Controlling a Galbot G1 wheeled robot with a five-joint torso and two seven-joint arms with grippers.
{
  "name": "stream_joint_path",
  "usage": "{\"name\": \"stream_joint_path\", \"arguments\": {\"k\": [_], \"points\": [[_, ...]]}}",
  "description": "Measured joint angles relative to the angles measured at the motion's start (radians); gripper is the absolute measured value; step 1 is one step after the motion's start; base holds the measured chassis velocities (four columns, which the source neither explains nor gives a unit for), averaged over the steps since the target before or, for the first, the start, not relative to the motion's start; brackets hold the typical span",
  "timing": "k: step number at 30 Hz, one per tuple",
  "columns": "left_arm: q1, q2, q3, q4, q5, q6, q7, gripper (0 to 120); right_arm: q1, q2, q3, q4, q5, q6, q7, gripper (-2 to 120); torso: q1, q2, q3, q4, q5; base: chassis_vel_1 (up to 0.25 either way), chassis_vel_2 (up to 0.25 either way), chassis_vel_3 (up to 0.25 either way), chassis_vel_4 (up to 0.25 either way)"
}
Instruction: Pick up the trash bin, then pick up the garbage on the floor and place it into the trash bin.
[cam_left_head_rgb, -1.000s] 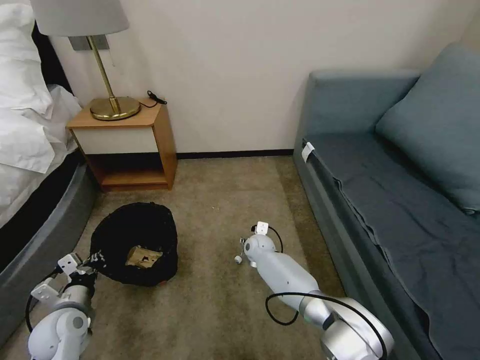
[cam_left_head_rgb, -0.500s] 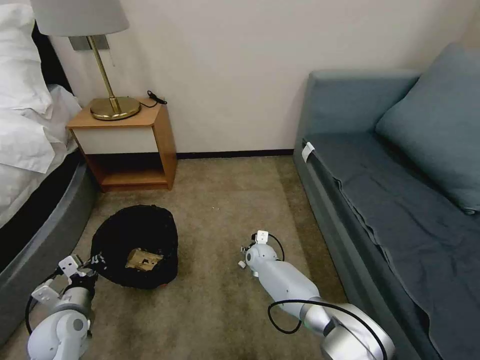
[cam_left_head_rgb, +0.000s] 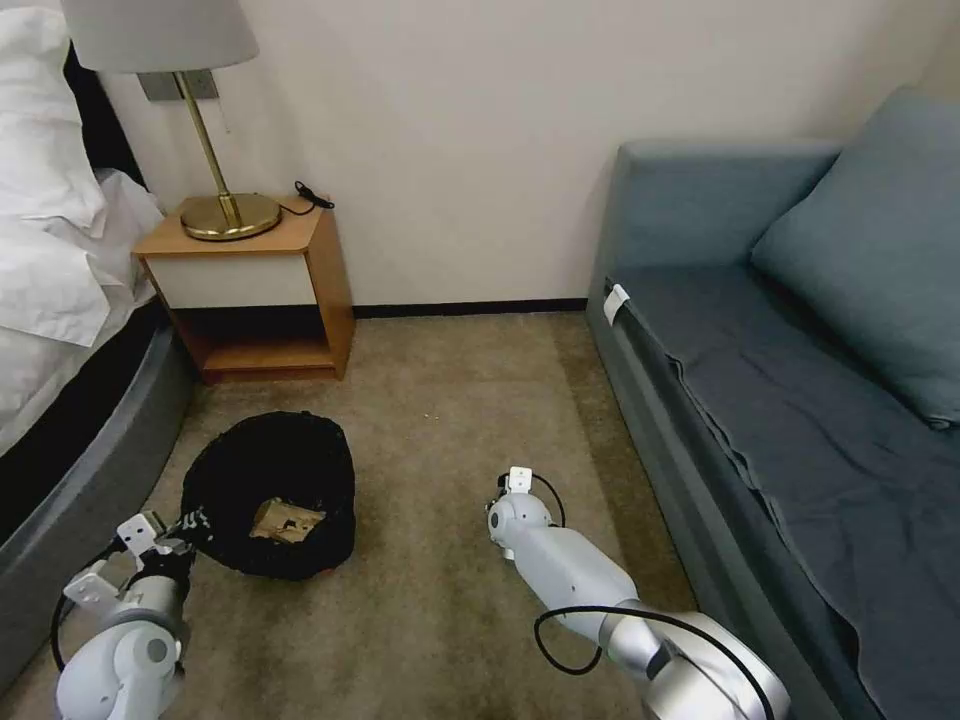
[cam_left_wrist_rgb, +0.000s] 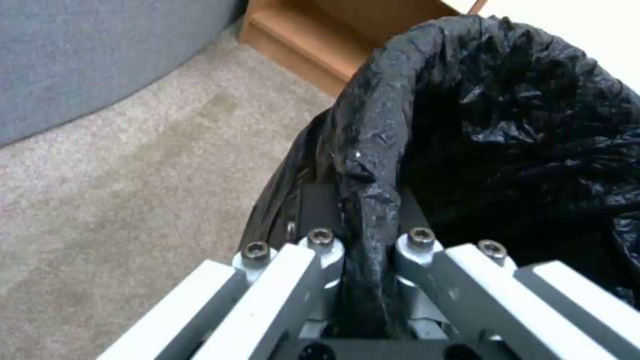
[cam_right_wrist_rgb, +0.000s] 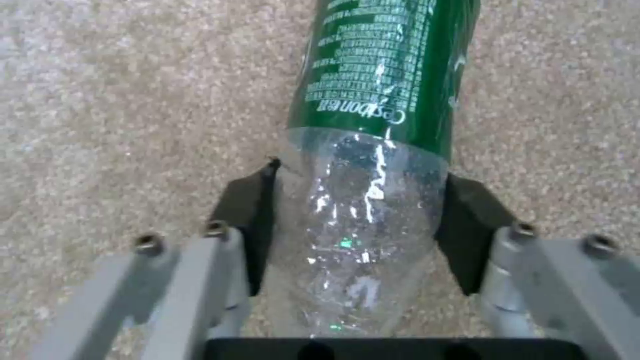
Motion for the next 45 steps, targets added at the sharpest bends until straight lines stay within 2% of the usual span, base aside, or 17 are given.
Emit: {"name": "stream_joint_path", "arguments": {"k": [2,10,19,20,23,24,25,29,32,37,45], "points": [[-0.003,-0.002,0.003,-0.009,0.0,0.003,0.0,4,-0.003,0.0,0.0,0.009,0.0,-0.002,0.002,39,0.0,0.0,0.0,0.0,0.0,0.0,0.0,0.0,0.0],[-0.022,0.0,0.012,-0.024,0.0,0.016,-0.007,4,0.008,0.0,-0.004,0.06,0.002,-0.003,0.024,23,0.0,0.0,0.0,0.0,0.0,0.0,0.0,0.0,0.0],[-0.039,0.005,0.033,-0.025,-0.009,0.034,-0.014,4,0.054,-0.002,-0.063,0.221,0.023,0.021,0.061,23,0.0,0.0,0.0,0.0004,0.0002,0.0,0.0,0.0,0.0],[-0.047,0.006,0.04,-0.021,-0.017,0.04,-0.018,4,0.072,-0.025,-0.082,0.286,0.028,0.031,0.066,23,0.0,0.0,0.0,0.0008,0.0005,0.0,0.0,0.0,0.0],[-0.063,0.007,0.058,-0.009,-0.025,0.05,-0.025,4,0.108,-0.087,-0.106,0.383,0.038,0.045,0.086,23,0.0,0.0,0.0,0.0001,0.0,0.0,0.0,0.0,0.0],[-0.063,0.007,0.058,-0.009,-0.025,0.05,-0.025,4,0.108,-0.087,-0.106,0.383,0.038,0.045,0.086,23,0.0,0.0,0.0,0.0001,0.0,0.0,0.0,0.0,0.0],[-0.082,0.004,0.072,0.004,-0.032,0.059,-0.033,4,0.133,-0.138,-0.122,0.457,0.041,0.057,0.097,23,0.0,0.0,0.0,-0.0009,0.0001,0.0,0.0,0.0,0.0],[-0.102,0.0,0.086,0.018,-0.033,0.066,-0.038,4,0.148,-0.182,-0.131,0.54,0.033,0.078,0.101,23,0.0,0.0,0.0,-0.0006,0.0,0.0,0.0,0.0,0.0],[-0.121,0.001,0.106,0.028,-0.035,0.079,-0.043,4,0.14,-0.237,-0.139,0.674,0.031,0.112,0.101,23,0.0,0.0,0.0,0.0001,0.0002,0.0,0.0,0.0,0.0],[-0.146,0.005,0.135,0.043,-0.035,0.088,-0.044,4,0.13,-0.284,-0.168,0.798,0.04,0.15,0.075,23,0.0,0.0,0.0,0.0,0.0003,0.0,0.0,0.0,0.0],[-0.178,0.0,0.18,0.053,-0.039,0.103,-0.051,4,0.133,-0.319,-0.236,0.914,0.025,0.203,0.005,23,0.0,0.0,0.0,0.0,0.0001,0.0,0.0,0.0,0.0]]}}
